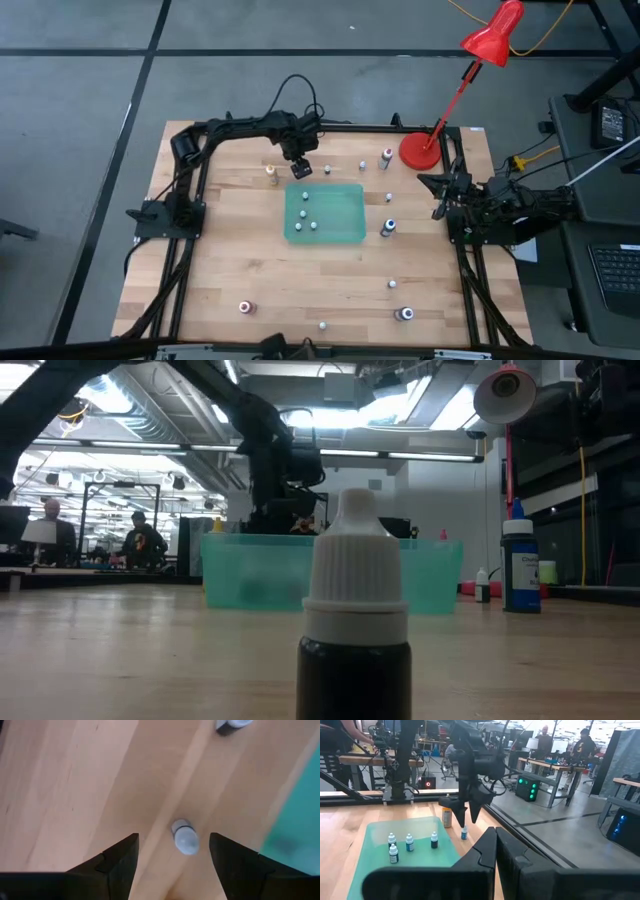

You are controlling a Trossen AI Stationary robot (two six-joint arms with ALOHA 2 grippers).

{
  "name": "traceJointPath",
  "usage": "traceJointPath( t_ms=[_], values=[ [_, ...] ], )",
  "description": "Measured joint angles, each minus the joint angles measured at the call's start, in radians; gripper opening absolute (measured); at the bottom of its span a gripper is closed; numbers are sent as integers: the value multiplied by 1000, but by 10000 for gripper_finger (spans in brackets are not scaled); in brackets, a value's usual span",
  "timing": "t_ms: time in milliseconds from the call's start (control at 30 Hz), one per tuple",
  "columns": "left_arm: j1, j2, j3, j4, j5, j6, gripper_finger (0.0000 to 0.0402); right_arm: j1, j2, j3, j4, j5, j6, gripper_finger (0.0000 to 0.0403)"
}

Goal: Pick & Place food coloring
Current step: Put the small blue food coloring bottle into the green bin

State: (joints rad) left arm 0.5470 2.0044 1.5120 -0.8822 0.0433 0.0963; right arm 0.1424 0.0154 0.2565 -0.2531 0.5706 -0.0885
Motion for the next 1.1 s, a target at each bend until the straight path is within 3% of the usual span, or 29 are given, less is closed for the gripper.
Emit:
traceJointPath(
  t_ms=[267,700,1100],
  values=[
    [6,29,0,0,9,13,230,0,0,0,-3,5,1,12],
    [5,32,0,0,88,6,146,0,0,0,-3,5,-2,12],
    [3,79,0,-1,90,3,135,0,0,0,-3,5,-1,12]
  ],
)
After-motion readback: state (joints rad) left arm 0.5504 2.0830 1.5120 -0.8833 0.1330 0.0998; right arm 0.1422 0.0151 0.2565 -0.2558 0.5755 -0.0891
